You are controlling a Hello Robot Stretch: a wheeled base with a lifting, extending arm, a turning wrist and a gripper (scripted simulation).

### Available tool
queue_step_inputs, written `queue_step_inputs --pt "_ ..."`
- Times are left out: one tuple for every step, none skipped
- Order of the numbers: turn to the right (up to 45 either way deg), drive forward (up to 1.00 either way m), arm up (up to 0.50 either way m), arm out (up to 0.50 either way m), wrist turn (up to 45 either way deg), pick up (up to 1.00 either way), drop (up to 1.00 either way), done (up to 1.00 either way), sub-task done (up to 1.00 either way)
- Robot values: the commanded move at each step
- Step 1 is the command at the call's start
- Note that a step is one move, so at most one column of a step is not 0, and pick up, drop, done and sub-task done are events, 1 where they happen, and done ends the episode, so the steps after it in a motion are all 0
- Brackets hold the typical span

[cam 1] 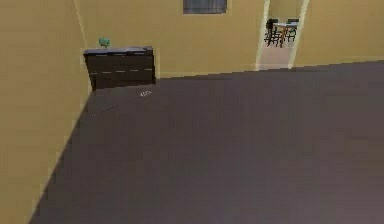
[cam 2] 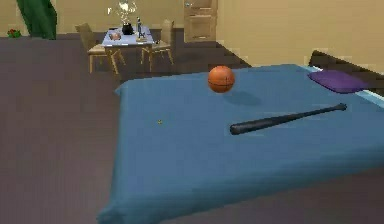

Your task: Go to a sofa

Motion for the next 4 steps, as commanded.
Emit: queue_step_inputs --pt "-6.0 0.00 0.00 0.00 0.0 0.00 0.00 0.00 0.00" --pt "0.0 0.35 0.00 0.00 0.0 0.00 0.00 0.00 0.00" --pt "21.0 0.00 0.00 0.00 0.0 0.00 0.00 0.00 0.00" --pt "0.0 0.60 0.00 0.00 0.0 0.00 0.00 0.00 0.00"
